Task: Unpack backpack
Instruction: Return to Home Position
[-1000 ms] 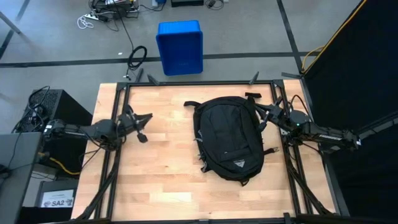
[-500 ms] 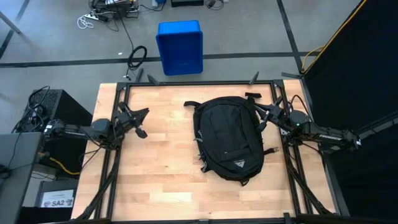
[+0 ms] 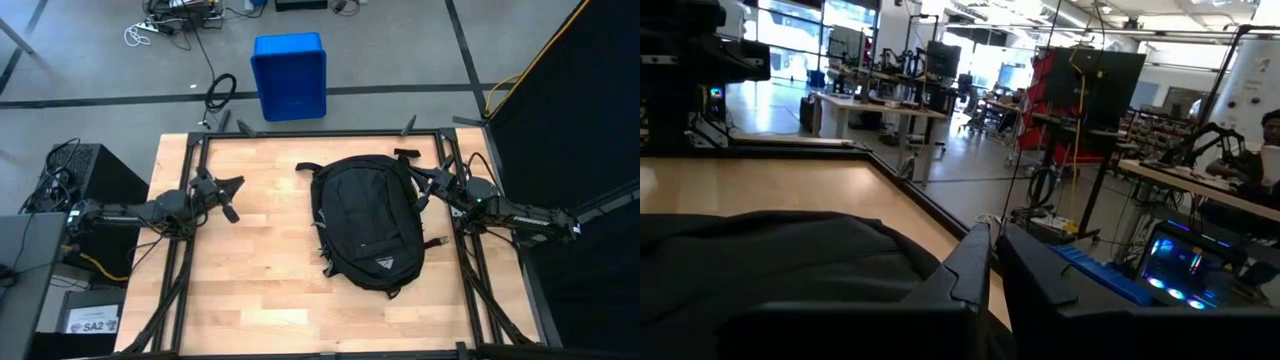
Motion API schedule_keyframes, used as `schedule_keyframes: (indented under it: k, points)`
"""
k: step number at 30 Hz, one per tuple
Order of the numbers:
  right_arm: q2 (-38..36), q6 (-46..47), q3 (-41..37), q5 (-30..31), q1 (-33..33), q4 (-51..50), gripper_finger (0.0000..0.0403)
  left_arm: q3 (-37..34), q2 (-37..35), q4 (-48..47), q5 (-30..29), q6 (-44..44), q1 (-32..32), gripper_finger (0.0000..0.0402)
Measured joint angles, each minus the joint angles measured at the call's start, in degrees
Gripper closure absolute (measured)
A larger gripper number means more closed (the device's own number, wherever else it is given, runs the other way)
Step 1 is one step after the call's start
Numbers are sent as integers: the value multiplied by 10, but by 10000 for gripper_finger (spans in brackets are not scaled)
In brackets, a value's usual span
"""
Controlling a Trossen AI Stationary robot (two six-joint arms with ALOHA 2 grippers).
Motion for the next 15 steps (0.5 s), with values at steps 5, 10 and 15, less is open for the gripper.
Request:
schedule_keyframes:
  k: [5,10,15]
  points:
    - [0,0,0,0,0,0,396,0,0,2,6,-1,0,399]
    - [0,0,0,0,0,0,390,0,2,12,7,-1,0,399]
    - [0,0,0,0,0,0,385,0,2,11,6,-1,0,399]
